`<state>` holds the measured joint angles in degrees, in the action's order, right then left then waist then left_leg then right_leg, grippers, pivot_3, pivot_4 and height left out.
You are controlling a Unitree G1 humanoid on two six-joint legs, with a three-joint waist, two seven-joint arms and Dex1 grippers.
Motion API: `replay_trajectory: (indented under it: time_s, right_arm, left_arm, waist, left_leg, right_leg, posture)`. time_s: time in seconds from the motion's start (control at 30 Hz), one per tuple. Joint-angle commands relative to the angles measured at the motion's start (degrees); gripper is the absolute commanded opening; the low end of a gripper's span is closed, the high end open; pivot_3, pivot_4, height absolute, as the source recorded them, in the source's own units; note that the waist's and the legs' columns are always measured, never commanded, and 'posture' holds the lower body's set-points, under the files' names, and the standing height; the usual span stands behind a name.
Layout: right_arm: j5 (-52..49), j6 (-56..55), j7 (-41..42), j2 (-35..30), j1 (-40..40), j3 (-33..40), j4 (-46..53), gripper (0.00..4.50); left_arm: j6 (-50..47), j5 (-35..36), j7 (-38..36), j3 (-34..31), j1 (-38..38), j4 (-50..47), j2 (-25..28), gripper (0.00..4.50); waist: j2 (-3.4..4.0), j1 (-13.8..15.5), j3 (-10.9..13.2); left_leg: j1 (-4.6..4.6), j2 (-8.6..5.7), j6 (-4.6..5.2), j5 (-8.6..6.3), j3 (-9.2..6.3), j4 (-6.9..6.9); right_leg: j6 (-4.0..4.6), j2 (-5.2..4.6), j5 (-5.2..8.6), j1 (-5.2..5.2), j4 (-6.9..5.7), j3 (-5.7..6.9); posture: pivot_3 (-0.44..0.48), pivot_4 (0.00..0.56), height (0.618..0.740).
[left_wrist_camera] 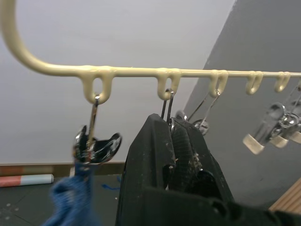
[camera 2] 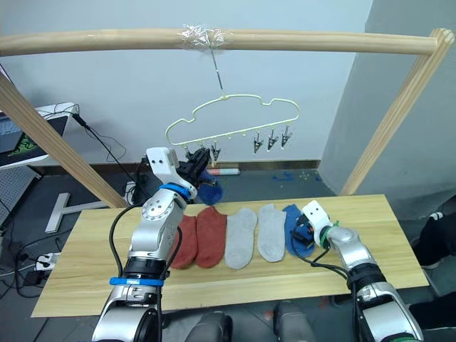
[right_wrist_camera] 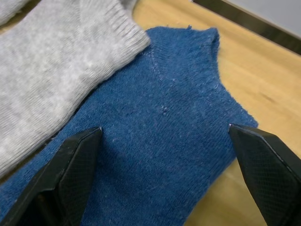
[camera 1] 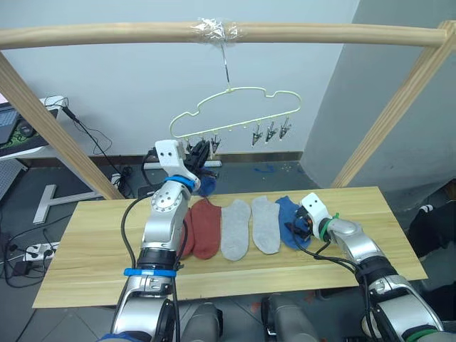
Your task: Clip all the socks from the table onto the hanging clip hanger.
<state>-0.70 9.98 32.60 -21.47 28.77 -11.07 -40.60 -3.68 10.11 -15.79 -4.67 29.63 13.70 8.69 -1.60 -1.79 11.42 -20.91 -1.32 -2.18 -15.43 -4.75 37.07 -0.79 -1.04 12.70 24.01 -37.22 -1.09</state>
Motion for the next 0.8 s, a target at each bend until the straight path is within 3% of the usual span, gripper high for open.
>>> replay_trajectory:
  time_s: [0.03,0.2,0.23,0.37,0.67,0.8]
  right_arm:
    - [1.2,-2.8,0.2,0.9,1.0,0.5,-2.8,4.5]
    - [3.0,-4.5,1.4,1.6,0.7,-0.4,-7.2,4.5]
    - [2.8,-4.3,1.8,1.7,0.7,-0.2,-7.5,4.32]
    - [1.6,-2.0,2.9,1.6,0.1,1.4,-7.8,3.22]
    - [1.1,1.7,7.3,0.0,-3.3,3.0,-3.7,0.04]
    - [1.6,0.6,8.7,-3.8,-6.9,3.7,2.1,0.04]
  left_arm:
    - [0.0,0.2,-0.2,0.2,0.0,-2.7,0.0,0.01]
    - [-0.5,0.2,-0.1,0.4,0.0,-3.2,-0.3,0.01]
    - [-0.5,0.2,-0.1,0.4,0.1,-3.2,-0.2,0.0]
    - [-0.6,0.5,-0.1,-0.1,0.3,-2.9,0.0,0.0]
    - [-0.7,0.8,0.1,-0.5,0.1,-2.9,-0.1,0.0]
    - [-1.4,1.7,-0.1,-1.0,-0.1,-3.2,-0.3,0.0]
  waist:
    - [0.0,0.0,0.0]
    - [-0.01,0.0,0.0]
    - [-0.02,0.0,0.0]
    - [-0.02,0.1,0.0]
    - [-0.04,0.1,0.0]
    - [-0.04,0.4,0.0]
  left_leg:
    - [0.0,0.0,0.0,0.0,-0.02,0.0]
    - [0.03,0.02,0.0,0.0,-0.02,0.0]
    - [0.05,0.02,0.0,0.0,-0.03,0.0]
    - [0.22,0.01,0.0,0.0,-0.09,0.0]
    - [0.41,-0.01,0.01,0.0,-0.19,0.02]
    - [0.42,-0.02,0.01,0.0,-0.25,0.01]
  right_leg:
    - [0.0,0.0,0.0,0.0,-0.01,0.02]
    - [0.0,0.01,0.0,-0.02,-0.02,0.03]
    - [0.0,0.01,0.0,-0.05,-0.02,0.03]
    - [-0.01,0.01,0.01,-0.27,0.02,0.07]
    - [-0.1,0.01,0.05,-0.56,0.13,0.12]
    - [-0.18,0.01,0.1,-0.58,0.13,0.14]
  posture:
    - [-0.017,0.182,0.74]
    - [0.008,0.181,0.74]
    - [0.008,0.181,0.74]
    - [0.008,0.181,0.74]
    - [0.005,0.18,0.74]
    - [0.005,0.18,0.74]
